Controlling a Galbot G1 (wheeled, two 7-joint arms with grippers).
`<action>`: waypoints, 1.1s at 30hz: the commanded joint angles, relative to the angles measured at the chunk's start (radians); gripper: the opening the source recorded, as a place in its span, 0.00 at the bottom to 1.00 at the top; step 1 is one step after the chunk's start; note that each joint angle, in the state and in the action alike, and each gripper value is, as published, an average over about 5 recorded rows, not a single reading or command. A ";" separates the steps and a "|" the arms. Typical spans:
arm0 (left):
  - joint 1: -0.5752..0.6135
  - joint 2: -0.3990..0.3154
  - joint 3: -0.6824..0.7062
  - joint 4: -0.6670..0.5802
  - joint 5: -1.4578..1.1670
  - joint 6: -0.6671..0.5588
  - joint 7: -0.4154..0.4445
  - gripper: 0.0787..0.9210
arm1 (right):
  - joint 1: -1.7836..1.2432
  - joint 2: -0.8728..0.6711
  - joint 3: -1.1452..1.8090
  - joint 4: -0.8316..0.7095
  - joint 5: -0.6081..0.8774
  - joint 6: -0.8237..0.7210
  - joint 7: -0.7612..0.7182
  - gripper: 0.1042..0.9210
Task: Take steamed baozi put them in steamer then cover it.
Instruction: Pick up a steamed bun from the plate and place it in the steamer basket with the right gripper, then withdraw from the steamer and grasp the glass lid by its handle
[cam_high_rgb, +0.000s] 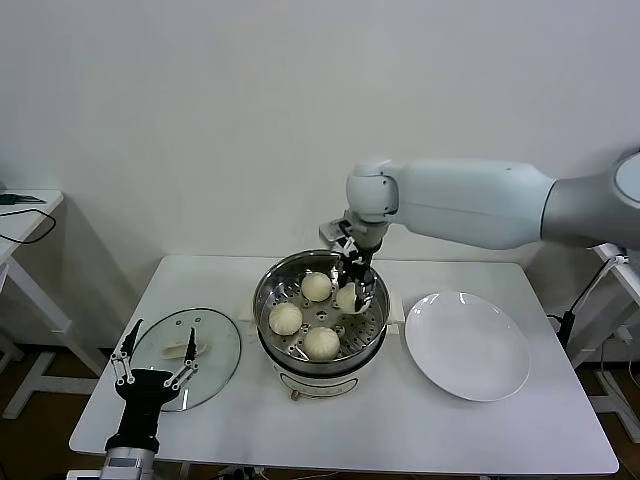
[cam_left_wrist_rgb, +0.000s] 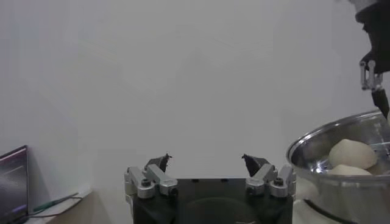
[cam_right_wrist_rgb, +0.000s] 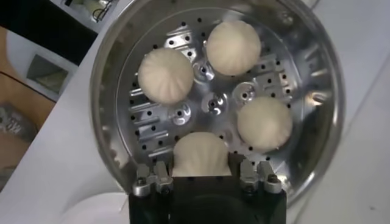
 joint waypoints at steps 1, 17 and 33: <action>-0.002 0.000 -0.001 0.002 0.000 0.000 0.000 0.88 | -0.048 0.029 -0.011 -0.013 -0.029 -0.011 0.022 0.61; -0.001 0.000 -0.007 0.001 -0.001 0.000 -0.001 0.88 | -0.082 0.013 0.009 -0.020 -0.046 -0.015 0.065 0.68; -0.007 0.005 0.003 -0.002 0.006 0.006 -0.001 0.88 | -0.080 -0.318 0.355 0.209 -0.038 0.112 0.412 0.88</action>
